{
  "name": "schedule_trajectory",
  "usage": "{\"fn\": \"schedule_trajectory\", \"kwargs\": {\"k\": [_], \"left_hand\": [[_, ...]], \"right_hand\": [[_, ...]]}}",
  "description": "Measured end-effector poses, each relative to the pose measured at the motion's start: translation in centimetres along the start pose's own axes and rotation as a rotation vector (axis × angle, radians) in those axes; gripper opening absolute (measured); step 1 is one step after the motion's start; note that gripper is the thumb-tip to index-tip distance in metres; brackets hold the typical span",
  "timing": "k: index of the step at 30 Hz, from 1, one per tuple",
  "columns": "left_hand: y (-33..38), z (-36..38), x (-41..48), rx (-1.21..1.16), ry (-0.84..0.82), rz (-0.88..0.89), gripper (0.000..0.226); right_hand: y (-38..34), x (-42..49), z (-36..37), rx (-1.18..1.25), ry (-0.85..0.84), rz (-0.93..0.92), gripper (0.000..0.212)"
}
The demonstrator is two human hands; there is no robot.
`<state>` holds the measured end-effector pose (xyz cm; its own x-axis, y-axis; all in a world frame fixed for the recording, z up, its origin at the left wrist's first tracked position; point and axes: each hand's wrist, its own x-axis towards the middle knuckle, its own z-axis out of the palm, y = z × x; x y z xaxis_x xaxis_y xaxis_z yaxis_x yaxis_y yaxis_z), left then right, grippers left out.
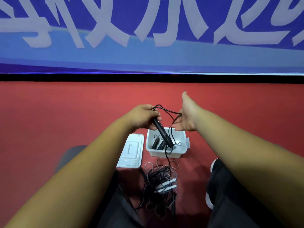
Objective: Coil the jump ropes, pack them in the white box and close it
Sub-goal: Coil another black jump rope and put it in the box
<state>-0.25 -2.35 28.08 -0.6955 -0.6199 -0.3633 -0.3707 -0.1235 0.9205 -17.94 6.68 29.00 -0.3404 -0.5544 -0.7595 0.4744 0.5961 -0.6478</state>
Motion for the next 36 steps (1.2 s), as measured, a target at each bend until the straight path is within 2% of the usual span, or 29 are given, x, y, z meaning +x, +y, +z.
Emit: {"fn": "schedule_trajectory", "kwargs": {"k": [3,7,9,12,14,17,20,22,25,28,30,33,36], "left_hand": [[-0.9,-0.3,1.0,-0.034,0.015,-0.026,0.009],[-1.5,-0.4,2.0,-0.078,0.048,-0.057,0.014],[-1.4,-0.5,2.3,-0.093,0.071,-0.070,0.021],[-1.1,-0.7,2.8,-0.144,0.113,-0.119,0.032],[-1.2,-0.9,3.2,-0.169,0.134,-0.141,0.039],[-1.5,-1.0,3.9,-0.217,0.191,-0.158,0.057],[-1.4,-0.9,4.4,-0.223,0.231,-0.161,0.069],[-1.1,-0.8,4.7,-0.208,0.269,-0.157,0.068],[-0.8,-1.2,4.8,-0.194,0.288,-0.175,0.058],[-0.5,-1.6,4.5,-0.154,0.259,-0.183,0.039],[-0.4,-1.8,4.4,-0.156,0.245,-0.170,0.036],[-0.1,-1.7,4.6,-0.247,0.250,-0.150,0.036],[0.2,-1.7,4.6,-0.361,0.252,-0.146,0.037]], "right_hand": [[2.3,1.4,0.5,-0.048,0.081,0.043,0.105],[3.2,0.3,1.4,-0.441,0.125,0.004,0.044],[3.4,0.8,1.8,-0.544,0.090,-0.045,0.031],[3.6,1.4,2.6,-0.650,-0.013,-0.176,0.036],[3.9,1.3,3.1,-0.733,-0.085,-0.230,0.031],[4.2,1.8,3.2,-0.755,-0.151,-0.329,0.014],[4.4,2.4,3.0,-0.719,-0.161,-0.412,0.015],[4.4,2.9,3.0,-0.708,-0.174,-0.436,0.011],[4.1,3.1,3.0,-0.648,-0.172,-0.407,0.017],[3.6,3.6,2.6,-0.644,-0.020,-0.475,0.021],[3.1,4.1,1.9,-0.597,0.091,-0.502,0.022],[2.7,4.5,0.9,-0.404,0.079,-0.396,0.009],[2.9,4.3,0.8,-0.321,0.036,-0.280,0.023]]}}
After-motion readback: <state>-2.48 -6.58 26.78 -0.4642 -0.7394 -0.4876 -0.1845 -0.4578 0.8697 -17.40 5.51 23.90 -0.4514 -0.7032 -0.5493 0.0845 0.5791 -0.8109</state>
